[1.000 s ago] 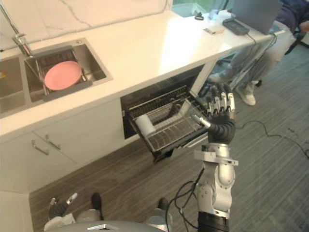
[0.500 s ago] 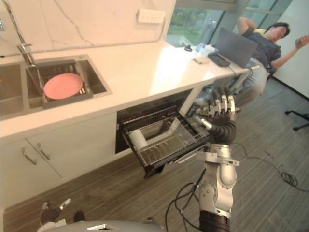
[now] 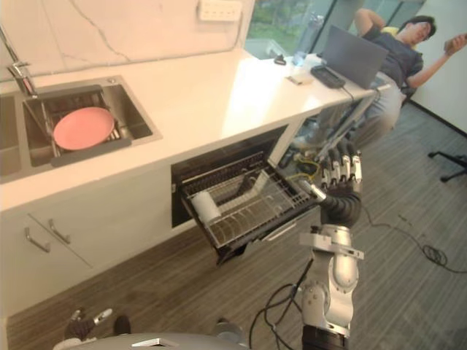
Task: Walk over to the sink, pick up the cup, carry it to the dishwasher, place the cup inside the dishwasher, then close the dishwasher door
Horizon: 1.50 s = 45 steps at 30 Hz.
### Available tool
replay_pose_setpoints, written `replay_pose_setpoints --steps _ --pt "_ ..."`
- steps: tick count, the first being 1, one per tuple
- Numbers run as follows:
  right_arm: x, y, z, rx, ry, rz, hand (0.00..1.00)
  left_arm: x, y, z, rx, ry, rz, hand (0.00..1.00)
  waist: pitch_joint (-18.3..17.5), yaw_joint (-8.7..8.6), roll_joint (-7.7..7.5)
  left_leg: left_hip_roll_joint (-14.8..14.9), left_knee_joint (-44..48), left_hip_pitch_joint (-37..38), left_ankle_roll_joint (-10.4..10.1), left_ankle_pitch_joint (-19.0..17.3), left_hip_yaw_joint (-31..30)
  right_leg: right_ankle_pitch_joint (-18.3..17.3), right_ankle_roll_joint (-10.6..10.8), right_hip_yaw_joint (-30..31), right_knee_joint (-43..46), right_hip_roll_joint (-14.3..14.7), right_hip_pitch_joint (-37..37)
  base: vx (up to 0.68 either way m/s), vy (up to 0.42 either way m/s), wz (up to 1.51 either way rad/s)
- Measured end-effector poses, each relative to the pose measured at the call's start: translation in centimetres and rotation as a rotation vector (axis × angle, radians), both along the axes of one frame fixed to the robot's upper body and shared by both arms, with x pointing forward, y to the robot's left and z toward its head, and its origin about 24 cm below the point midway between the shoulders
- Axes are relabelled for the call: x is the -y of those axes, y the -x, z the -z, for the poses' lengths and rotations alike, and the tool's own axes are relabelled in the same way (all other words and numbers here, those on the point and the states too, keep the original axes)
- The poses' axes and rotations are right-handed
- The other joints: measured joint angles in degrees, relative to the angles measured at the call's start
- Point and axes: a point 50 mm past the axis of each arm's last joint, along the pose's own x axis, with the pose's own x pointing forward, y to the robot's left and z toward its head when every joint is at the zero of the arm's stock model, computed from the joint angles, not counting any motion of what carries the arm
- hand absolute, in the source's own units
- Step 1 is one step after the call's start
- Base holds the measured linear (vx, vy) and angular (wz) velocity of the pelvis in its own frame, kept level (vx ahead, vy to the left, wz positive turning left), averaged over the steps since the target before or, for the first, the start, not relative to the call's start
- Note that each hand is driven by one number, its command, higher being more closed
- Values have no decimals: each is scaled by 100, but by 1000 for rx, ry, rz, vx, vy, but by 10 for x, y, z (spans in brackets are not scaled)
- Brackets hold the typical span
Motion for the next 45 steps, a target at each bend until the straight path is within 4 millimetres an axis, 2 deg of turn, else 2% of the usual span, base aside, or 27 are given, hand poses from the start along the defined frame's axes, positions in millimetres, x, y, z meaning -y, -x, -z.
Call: replay_pose_setpoints --steps 2,3,5,8,11,15,17,18,19,20,21,22,23,24,25,26,27,29,31,32,33,34,35,36,38,42,45 --pt "0 0 1 -8 -10 -9 0 -2 4 0 9 15 -56 0 39 66 -7 44 743 -323 101 -255 -73 -49 5 -39 45 -10 45 44 -16 18" --pt "0 0 -1 -3 -8 -8 0 -1 4 0 26 27 -80 0 148 66 52 96 1372 -592 180 -479 -41 15 105 -177 31 -13 219 -8 16 40" --pt "4 2 -2 2 -2 11 0 4 2 0 61 43 -110 0 298 51 198 113 1703 -708 265 -568 0 -15 145 -462 -15 -37 506 -68 63 71" --pt "7 -1 -11 32 6 18 0 16 6 3 72 88 -179 0 464 197 343 -33 1037 -487 281 -329 67 -159 202 -620 -29 -196 603 -133 70 45" --pt "4 -2 -21 64 10 13 0 24 9 5 75 112 -204 0 599 160 489 -101 940 -432 212 -302 109 -164 214 -619 -254 -233 779 -71 73 42" --pt "-5 -9 -28 112 9 -22 0 23 19 6 64 115 -227 0 604 224 436 -295 1034 -407 319 -389 349 -174 233 -469 -430 -437 759 32 98 -20" --pt "-6 -8 -32 150 8 -14 0 18 14 4 74 102 -215 0 655 236 332 -419 1645 -671 417 -811 458 -175 195 -462 -366 -659 664 91 132 -18" --pt "-7 -7 -33 157 9 -15 0 18 11 4 80 99 -206 0 663 224 320 -435 1876 -770 449 -966 468 -174 63 -461 -324 -718 644 132 174 -11" --pt "-8 -5 -36 170 12 -13 0 17 8 3 85 98 -199 0 666 222 315 -478 2211 -867 526 -1261 501 -261 -459 -469 -234 -799 623 215 164 -17" --pt "-8 -3 -38 173 22 -6 0 18 8 4 78 101 -190 0 655 237 290 -586 2209 -757 603 -1471 487 -291 -1131 -516 -3 -885 700 222 162 -22" --pt "-8 -2 -39 177 27 1 0 18 9 4 70 98 -180 0 654 255 313 -639 2199 -702 651 -1516 525 -251 -1387 -533 452 -986 514 171 181 -17" --pt "-10 -1 -40 176 28 -1 0 17 7 3 66 90 -147 0 665 266 265 -696 2150 -638 718 -1584 555 21 -1469 -387 1335 -1123 59 222 260 -4" --pt "-13 -2 -38 167 21 -13 0 16 2 2 74 84 -118 0 645 257 258 -735 1980 -388 782 -1615 547 349 -1255 -2 2182 -1156 -420 293 278 16" --pt "-13 -1 -36 153 14 -6 0 11 -5 0 84 70 -92 0 650 246 184 -746 1872 -253 918 -1611 437 15 -801 133 2669 -941 -640 338 199 27" --pt "-13 -1 -36 151 11 2 0 9 -8 -1 91 64 -86 0 663 241 156 -747 1810 -189 953 -1611 406 -152 -707 134 2755 -793 -697 223 14 42" --pt "-10 0 -36 151 8 23 0 6 -14 -4 107 53 -71 0 642 258 41 -754 1657 -18 920 -1562 302 -489 -635 112 2741 -446 -775 161 -120 44" --pt "-9 0 -36 148 11 45 0 5 -16 -5 107 50 -60 0 632 255 19 -747 1490 191 898 -1541 212 -707 -664 12 2527 -82 -797 105 -184 53" --pt "-7 3 -36 153 16 69 0 8 -20 -5 112 53 -35 0 654 155 63 -742 1315 401 893 -1538 -21 -812 -687 21 1981 310 -836 93 -115 71" --pt "-6 6 -33 141 20 82 0 12 -27 -5 116 46 11 0 660 108 83 -734 1302 450 875 -1560 -236 -654 -671 393 1409 573 -1010 208 -45 76" --pt "-6 10 -31 138 20 91 0 14 -30 -6 119 42 30 0 661 101 82 -736 1383 484 776 -1692 -250 -110 -655 636 920 642 -993 241 -97 66" --pt "-8 16 -31 145 18 93 0 13 -31 -8 127 35 24 0 605 159 -76 -817 1553 556 545 -1941 -315 489 -469 755 801 570 -944 238 -124 51" --pt "-9 17 -33 155 20 86 0 16 -31 -7 125 42 13 0 627 216 38 -722 1659 558 517 -2042 -327 380 -474 723 767 600 -803 224 -164 19" --pt "-11 22 -40 187 33 82 0 27 -32 -5 127 72 8 0 607 280 337 -496 1804 571 466 -2198 -324 382 -487 606 503 777 -605 219 -123 5" --pt "-13 26 -47 221 45 79 0 39 -30 -3 124 106 -2 0 536 286 524 -376 1826 590 463 -2231 -269 405 -522 523 314 872 -510 222 -94 12" --pt "-14 30 -55 258 57 82 0 57 -31 0 124 156 -16 0 418 279 717 -291 1709 653 430 -2184 -156 421 -545 432 192 936 -395 168 -34 19" --pt "-19 34 -66 303 102 95 0 58 -31 -1 145 168 -45 0 372 395 738 -284 1500 801 390 -2120 -55 427 -542 448 97 972 -279 61 -8 -2" --pt "-26 34 -69 299 155 90 0 53 -29 -2 153 151 -51 0 295 413 604 -326 1470 818 417 -2103 -51 508 -512 451 -67 947 -199 -3 34 0"
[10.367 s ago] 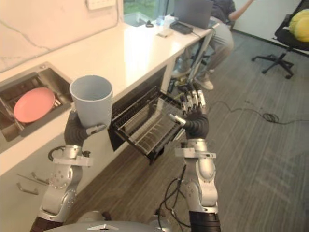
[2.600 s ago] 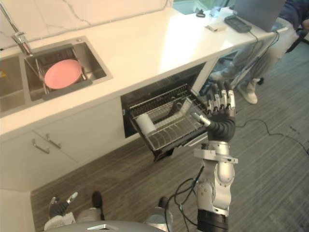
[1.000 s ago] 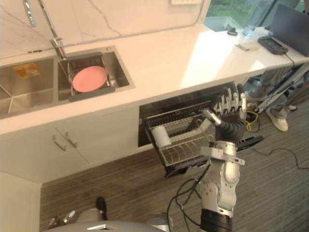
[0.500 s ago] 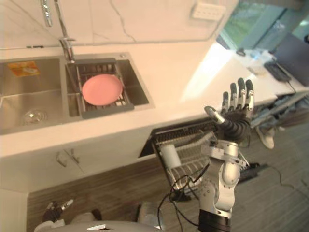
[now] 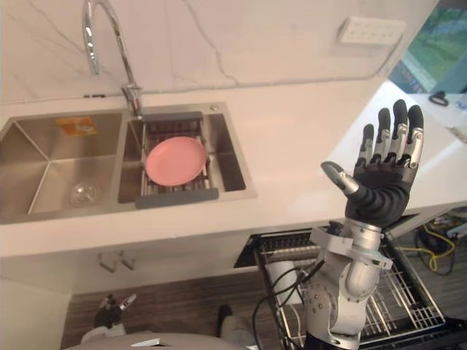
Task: Walk over to the sink, pick up the cup, carry it to the dishwasher, place the cup inside the dishwasher, then close the dishwasher door
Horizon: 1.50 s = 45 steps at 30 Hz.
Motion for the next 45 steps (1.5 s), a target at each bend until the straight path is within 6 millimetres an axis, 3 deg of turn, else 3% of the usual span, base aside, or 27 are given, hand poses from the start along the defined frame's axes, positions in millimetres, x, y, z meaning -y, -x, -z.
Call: replay_pose_setpoints --steps 3,10,14,21,30,31,41,45 --pt "-8 -5 3 -62 83 19 0 -5 1 -1 0 -42 14 0 -89 38 -151 -98 -90 -6 64 82 -13 159 34 4 -242 -80 85 -13 34 3" --pt "-24 -15 9 -150 299 70 0 -14 3 -1 -18 -91 50 0 -136 52 -185 -248 -268 -15 109 221 -152 475 77 -1 -766 -190 310 -46 21 7" --pt "-26 -34 16 -247 472 119 0 -23 5 -1 -32 -122 84 0 -146 58 -227 -281 -359 -11 99 300 -186 616 57 -7 -1004 -200 392 -14 -8 2" --pt "-37 -58 4 -271 813 192 0 -34 28 3 -123 -156 141 0 -165 56 -289 -308 -531 1 68 409 -250 719 48 -52 -1154 -208 423 -1 -7 4" --pt "-61 -101 21 -434 1069 152 0 -37 30 4 -178 -148 197 0 -180 177 -362 -320 -552 -37 54 447 -483 739 48 -339 -1325 -246 599 12 -3 15" --pt "-64 -133 50 -612 1183 135 0 -41 20 1 -169 -155 242 0 -115 381 -521 -419 -738 -50 57 639 -618 788 88 -590 -1330 -343 595 0 0 0" --pt "-62 -133 48 -610 1177 142 0 -38 15 0 -165 -165 296 0 -62 347 -471 -385 -743 -65 54 637 -581 790 88 -615 -1329 -368 599 0 0 1" --pt "-47 -134 42 -627 1148 199 0 -38 8 -1 -149 -178 317 0 -29 297 -445 -195 -729 -104 -27 683 -12 787 94 -788 -1329 -427 619 7 14 19"
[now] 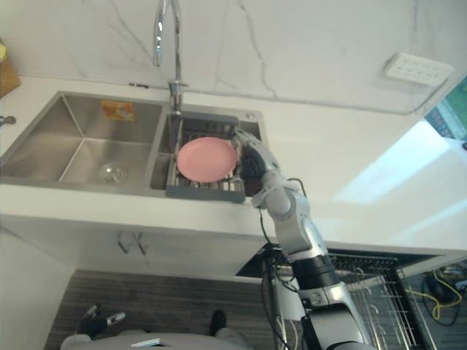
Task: Walk over to the sink, pick up the cup, carry it to the dishwasher, place the cup inside the dishwasher, then close the dishwasher door
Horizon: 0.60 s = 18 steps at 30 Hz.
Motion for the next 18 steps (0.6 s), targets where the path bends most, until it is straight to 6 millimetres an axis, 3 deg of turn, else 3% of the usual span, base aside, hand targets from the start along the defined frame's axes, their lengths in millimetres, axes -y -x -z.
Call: replay_pose_setpoints --steps 6,14,18 --pt "10 0 -4 29 102 53 0 -1 -7 -4 21 -39 58 0 16 88 -8 -20 -1 12 -37 34 12 8 24 -131 0 -47 42 2 10 6" --pt "27 -11 11 -20 285 95 0 -3 -5 -6 23 -48 60 0 31 101 -34 -25 -239 86 -61 254 208 -19 100 -343 -2 -162 120 -20 8 13" --pt "24 -19 15 -40 369 67 0 -7 -1 -6 16 -57 58 0 48 158 -78 -39 -341 98 -60 338 198 -13 107 -370 -2 -169 88 -3 1 5"
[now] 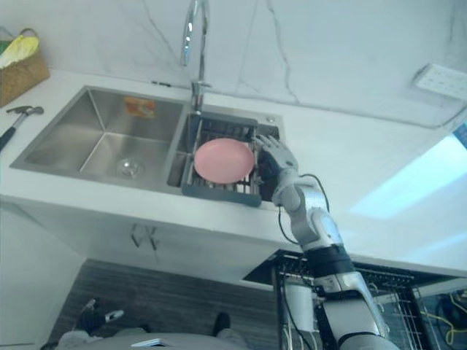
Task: Walk over to the sink, pick up the cup, carry it to the dishwasher, place the cup inside the dishwasher, then close the dishwasher door
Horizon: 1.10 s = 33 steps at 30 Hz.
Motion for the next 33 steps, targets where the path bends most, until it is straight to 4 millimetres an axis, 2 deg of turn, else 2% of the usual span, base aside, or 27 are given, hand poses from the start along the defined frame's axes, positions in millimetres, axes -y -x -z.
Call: replay_pose_setpoints --steps 11,15,18,26,33 --pt "2 -13 10 -63 99 -13 0 -1 6 -1 1 -2 -3 0 12 126 -30 -82 -127 -17 33 135 -149 23 36 -149 0 -70 1 1 -1 8" --pt "9 -15 19 -91 100 23 0 -1 7 -1 1 3 -11 0 59 145 -123 -109 -285 -15 41 278 -259 30 37 -263 -1 -87 -20 -33 -5 13" --pt "14 -16 25 -107 99 43 0 -1 9 -1 -3 4 -15 0 68 222 -127 -114 -288 -34 44 291 -267 33 36 -267 -1 -89 -19 -10 -2 0" --pt "17 -21 29 -132 152 56 0 -4 9 -2 8 3 -34 0 194 239 -134 -182 -285 -151 73 334 -330 82 60 -295 0 -154 -104 -8 9 4" --pt "18 -28 22 -93 152 76 0 -11 7 -5 29 -3 -74 0 378 326 -171 -185 -276 -226 79 338 -377 82 61 -349 0 -159 -148 1 1 4"
